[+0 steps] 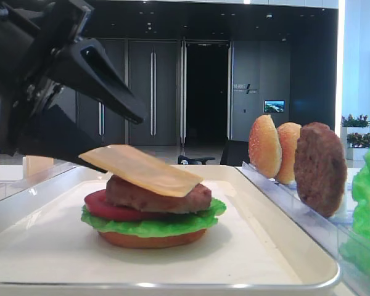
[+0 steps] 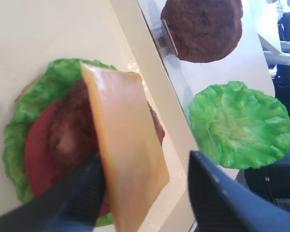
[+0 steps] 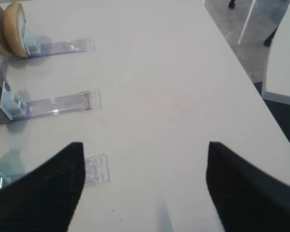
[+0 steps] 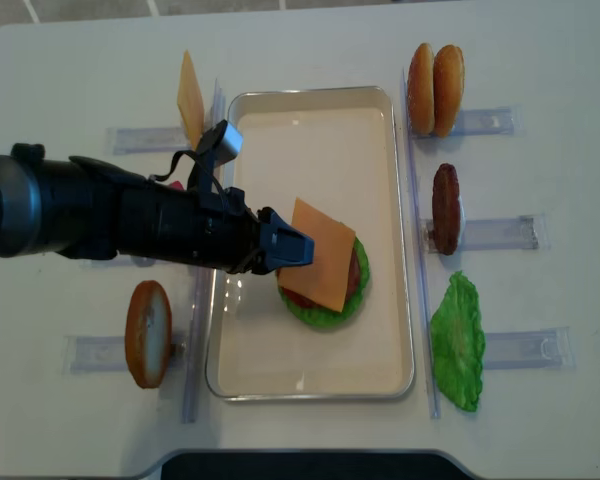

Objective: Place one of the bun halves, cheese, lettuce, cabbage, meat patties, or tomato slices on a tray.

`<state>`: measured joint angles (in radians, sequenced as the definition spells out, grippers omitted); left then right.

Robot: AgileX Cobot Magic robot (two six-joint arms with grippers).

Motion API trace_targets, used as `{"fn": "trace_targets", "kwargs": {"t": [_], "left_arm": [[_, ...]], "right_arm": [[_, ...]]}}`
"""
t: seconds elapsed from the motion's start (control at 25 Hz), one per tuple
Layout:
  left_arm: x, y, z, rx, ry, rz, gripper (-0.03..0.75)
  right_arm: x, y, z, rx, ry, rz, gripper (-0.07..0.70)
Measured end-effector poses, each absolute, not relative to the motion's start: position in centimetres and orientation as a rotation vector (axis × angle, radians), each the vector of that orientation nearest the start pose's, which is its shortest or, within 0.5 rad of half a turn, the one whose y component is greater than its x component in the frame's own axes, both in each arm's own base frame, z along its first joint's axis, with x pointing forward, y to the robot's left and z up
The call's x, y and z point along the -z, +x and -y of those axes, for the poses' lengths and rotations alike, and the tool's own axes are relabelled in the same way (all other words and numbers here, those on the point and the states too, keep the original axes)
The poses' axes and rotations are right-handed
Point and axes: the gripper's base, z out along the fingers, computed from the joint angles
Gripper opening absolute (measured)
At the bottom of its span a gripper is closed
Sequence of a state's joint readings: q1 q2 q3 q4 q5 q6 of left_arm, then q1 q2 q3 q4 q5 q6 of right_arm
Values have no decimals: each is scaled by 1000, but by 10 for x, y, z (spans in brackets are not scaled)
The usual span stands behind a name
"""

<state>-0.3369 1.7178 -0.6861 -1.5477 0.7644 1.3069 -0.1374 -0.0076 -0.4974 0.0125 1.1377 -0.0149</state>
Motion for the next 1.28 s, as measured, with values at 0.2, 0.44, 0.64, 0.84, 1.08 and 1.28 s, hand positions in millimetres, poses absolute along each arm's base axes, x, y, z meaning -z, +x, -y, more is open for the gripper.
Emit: {"fn": "trace_targets", "kwargs": {"t": [0.2,0.44,0.64,0.84,1.08,1.28], "left_arm": [[-152,246,151,1172,398,-2556,621],[-163,257,151,1076,445,-2675,636],[-189,271,150,956,470,-2728,636],[-223,287,147,800,498,-2758,636],[-265,307,135,479,511,-2818,636],[-291,315,114,111,496,-2873,636]], "right_arm": [[-270,-9,-2,76,128,-2113,527],[-270,-9,-2,76,128,-2113,527],[-270,-9,-2,76,128,-2113,527],[-270,-9,-2,76,128,-2113,527],[-270,-9,-2,76,128,-2113,527],[-270,-9,-2,76,128,-2113,527]]}}
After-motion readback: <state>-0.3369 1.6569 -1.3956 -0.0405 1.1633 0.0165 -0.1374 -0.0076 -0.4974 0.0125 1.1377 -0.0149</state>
